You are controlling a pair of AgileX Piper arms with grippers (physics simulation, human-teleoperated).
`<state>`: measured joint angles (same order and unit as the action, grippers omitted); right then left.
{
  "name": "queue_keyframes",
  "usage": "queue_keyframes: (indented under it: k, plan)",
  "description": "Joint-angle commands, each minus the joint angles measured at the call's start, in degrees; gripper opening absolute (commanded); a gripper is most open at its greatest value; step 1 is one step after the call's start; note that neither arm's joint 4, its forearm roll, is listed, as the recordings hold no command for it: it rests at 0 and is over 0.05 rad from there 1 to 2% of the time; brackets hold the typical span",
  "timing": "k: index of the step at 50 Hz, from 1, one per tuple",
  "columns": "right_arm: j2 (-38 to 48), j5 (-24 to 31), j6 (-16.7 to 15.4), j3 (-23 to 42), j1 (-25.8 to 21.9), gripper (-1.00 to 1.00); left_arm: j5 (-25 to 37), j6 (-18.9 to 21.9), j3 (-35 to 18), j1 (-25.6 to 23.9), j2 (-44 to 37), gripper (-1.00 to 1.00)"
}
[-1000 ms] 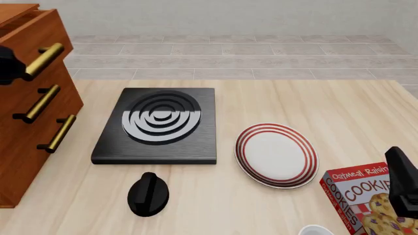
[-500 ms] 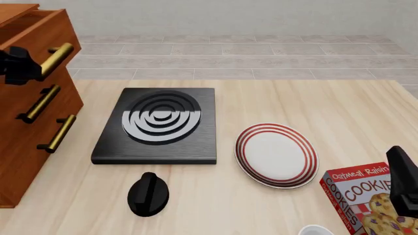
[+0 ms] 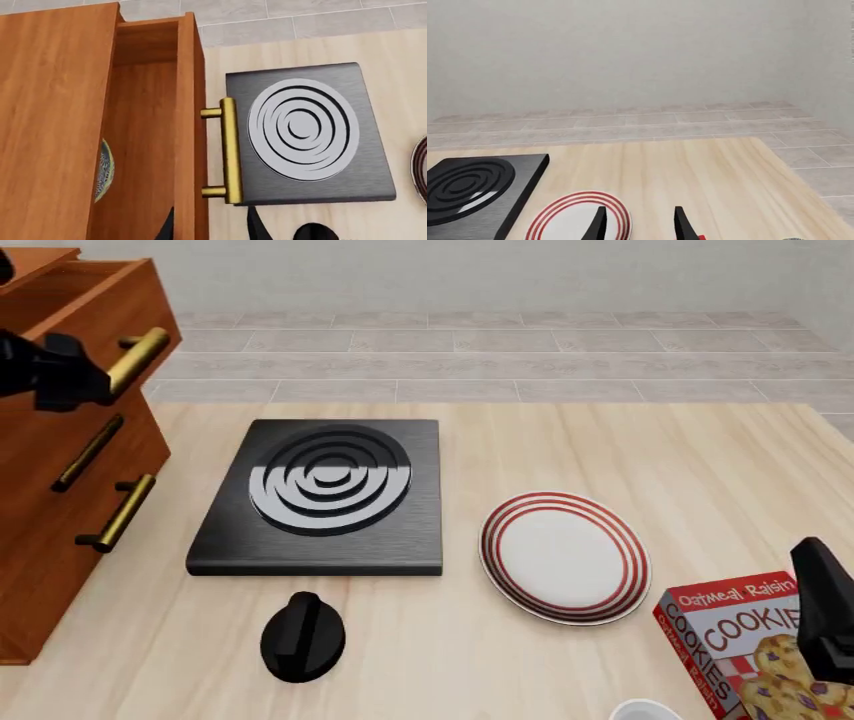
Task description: Pick the akita bowl in the top layer of the wooden cabinet and place it on the plate.
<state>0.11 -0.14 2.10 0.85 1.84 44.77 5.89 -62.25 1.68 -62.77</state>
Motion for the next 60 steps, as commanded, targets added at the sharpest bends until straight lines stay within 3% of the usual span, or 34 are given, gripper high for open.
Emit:
queue_keyframes:
  k: [1, 60]
  plan:
    - [0.0, 0.0, 0.0, 0.0, 0.0, 1.00, 0.7, 0.3, -0.3, -3.3, -0.7, 1.00]
    - [1.9, -1.5, 0.4, 0.2, 0.1, 1.00, 1.5, -6.2, -3.4, -15.5, -3.0, 1.00]
